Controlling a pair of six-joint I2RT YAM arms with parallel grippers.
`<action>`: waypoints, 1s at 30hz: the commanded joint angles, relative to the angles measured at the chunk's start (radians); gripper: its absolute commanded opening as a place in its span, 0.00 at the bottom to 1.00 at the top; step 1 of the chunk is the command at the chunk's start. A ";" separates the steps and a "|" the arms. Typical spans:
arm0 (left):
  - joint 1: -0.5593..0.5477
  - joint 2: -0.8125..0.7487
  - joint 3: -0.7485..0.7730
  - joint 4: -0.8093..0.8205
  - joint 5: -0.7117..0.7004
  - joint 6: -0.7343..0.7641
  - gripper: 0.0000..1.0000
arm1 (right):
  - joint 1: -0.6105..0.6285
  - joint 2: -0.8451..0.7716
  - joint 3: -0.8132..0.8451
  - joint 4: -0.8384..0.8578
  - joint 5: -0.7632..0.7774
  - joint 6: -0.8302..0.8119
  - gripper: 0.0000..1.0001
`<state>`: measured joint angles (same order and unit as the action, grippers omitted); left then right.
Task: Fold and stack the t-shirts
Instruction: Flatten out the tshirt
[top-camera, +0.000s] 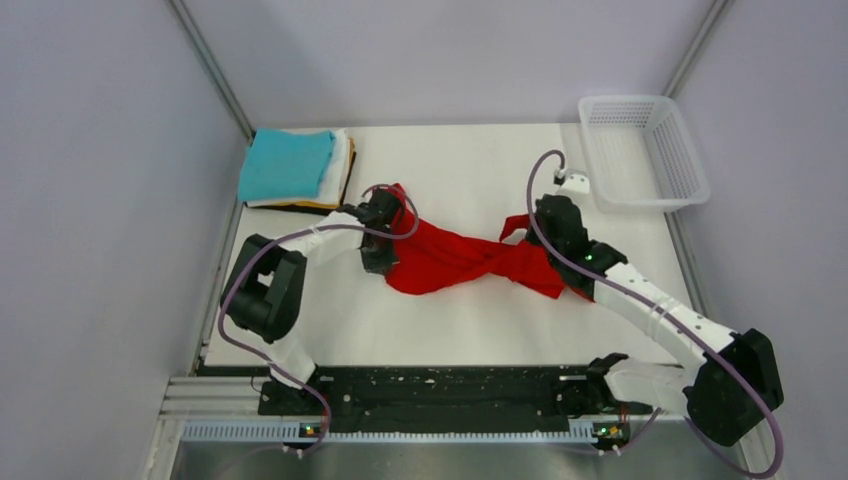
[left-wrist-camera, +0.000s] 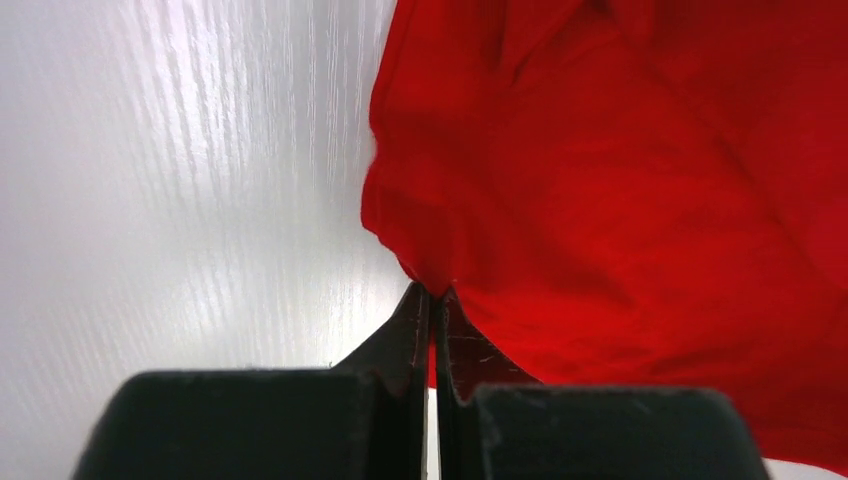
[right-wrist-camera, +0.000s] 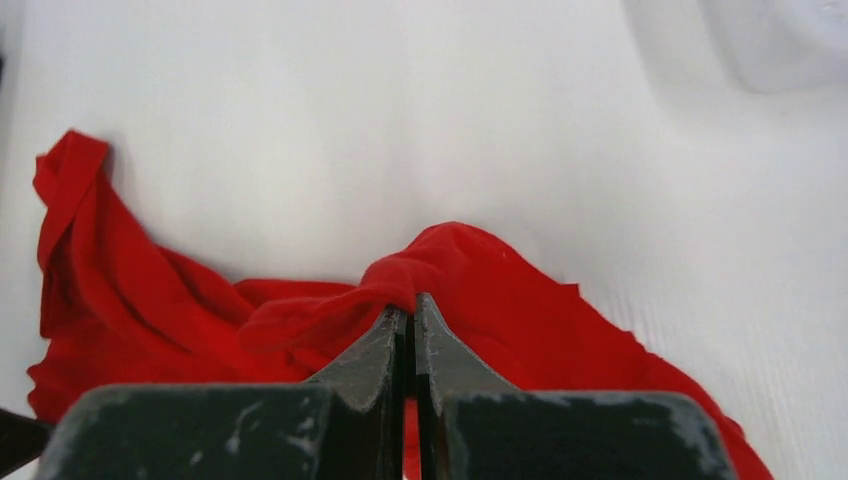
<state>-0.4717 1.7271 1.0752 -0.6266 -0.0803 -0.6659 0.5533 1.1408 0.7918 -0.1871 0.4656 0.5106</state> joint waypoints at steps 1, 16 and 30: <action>-0.005 -0.091 0.157 -0.030 -0.095 0.035 0.00 | -0.029 -0.118 0.024 0.109 0.152 -0.037 0.00; -0.006 -0.516 0.643 0.258 -0.080 0.396 0.00 | -0.036 -0.399 0.480 0.073 0.065 -0.342 0.00; -0.006 -0.761 0.732 0.316 0.207 0.491 0.00 | -0.036 -0.320 1.000 -0.170 -0.406 -0.372 0.00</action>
<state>-0.4808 0.9863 1.7729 -0.3733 0.0750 -0.2276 0.5251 0.7860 1.7241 -0.3099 0.1795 0.1665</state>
